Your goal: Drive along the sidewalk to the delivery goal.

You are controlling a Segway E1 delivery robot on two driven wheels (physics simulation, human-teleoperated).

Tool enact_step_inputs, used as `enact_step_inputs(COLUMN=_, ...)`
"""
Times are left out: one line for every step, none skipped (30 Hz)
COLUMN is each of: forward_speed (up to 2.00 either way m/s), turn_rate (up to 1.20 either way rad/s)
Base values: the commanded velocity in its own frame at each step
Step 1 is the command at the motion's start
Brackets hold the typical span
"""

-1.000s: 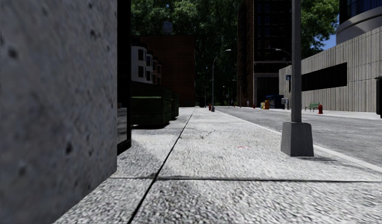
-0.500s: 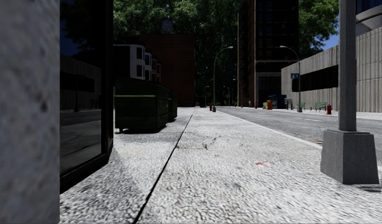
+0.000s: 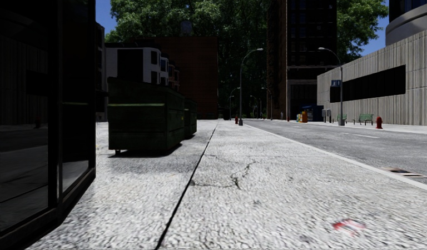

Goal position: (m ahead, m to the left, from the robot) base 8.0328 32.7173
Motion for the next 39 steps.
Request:
enact_step_inputs(forward_speed=2.0, turn_rate=0.0)
enact_step_inputs(forward_speed=2.0, turn_rate=0.0)
enact_step_inputs(forward_speed=2.0, turn_rate=0.0)
enact_step_inputs(forward_speed=2.0, turn_rate=0.0)
enact_step_inputs(forward_speed=2.0, turn_rate=0.0)
enact_step_inputs(forward_speed=2.0, turn_rate=0.0)
enact_step_inputs(forward_speed=2.0, turn_rate=0.0)
enact_step_inputs(forward_speed=2.0, turn_rate=0.0)
enact_step_inputs(forward_speed=2.0, turn_rate=0.0)
enact_step_inputs(forward_speed=2.0, turn_rate=0.0)
enact_step_inputs(forward_speed=2.0, turn_rate=0.0)
enact_step_inputs(forward_speed=2.0, turn_rate=0.0)
enact_step_inputs(forward_speed=2.0, turn_rate=0.0)
enact_step_inputs(forward_speed=2.0, turn_rate=0.0)
enact_step_inputs(forward_speed=2.0, turn_rate=0.0)
enact_step_inputs(forward_speed=2.0, turn_rate=0.0)
enact_step_inputs(forward_speed=2.0, turn_rate=0.0)
enact_step_inputs(forward_speed=2.0, turn_rate=0.0)
enact_step_inputs(forward_speed=2.0, turn_rate=0.0)
enact_step_inputs(forward_speed=2.0, turn_rate=0.0)
enact_step_inputs(forward_speed=2.0, turn_rate=0.0)
enact_step_inputs(forward_speed=2.0, turn_rate=0.0)
enact_step_inputs(forward_speed=2.0, turn_rate=0.0)
enact_step_inputs(forward_speed=2.0, turn_rate=0.0)
enact_step_inputs(forward_speed=2.0, turn_rate=0.0)
enact_step_inputs(forward_speed=2.0, turn_rate=0.0)
enact_step_inputs(forward_speed=2.0, turn_rate=0.0)
enact_step_inputs(forward_speed=2.0, turn_rate=0.0)
enact_step_inputs(forward_speed=2.0, turn_rate=0.0)
enact_step_inputs(forward_speed=2.0, turn_rate=0.0)
enact_step_inputs(forward_speed=2.0, turn_rate=0.0)
enact_step_inputs(forward_speed=2.0, turn_rate=0.0)
enact_step_inputs(forward_speed=2.0, turn_rate=0.0)
enact_step_inputs(forward_speed=2.0, turn_rate=0.0)
enact_step_inputs(forward_speed=2.0, turn_rate=0.0)
enact_step_inputs(forward_speed=2.0, turn_rate=0.0)
enact_step_inputs(forward_speed=2.0, turn_rate=0.0)
enact_step_inputs(forward_speed=2.0, turn_rate=0.0)
enact_step_inputs(forward_speed=2.0, turn_rate=0.0)
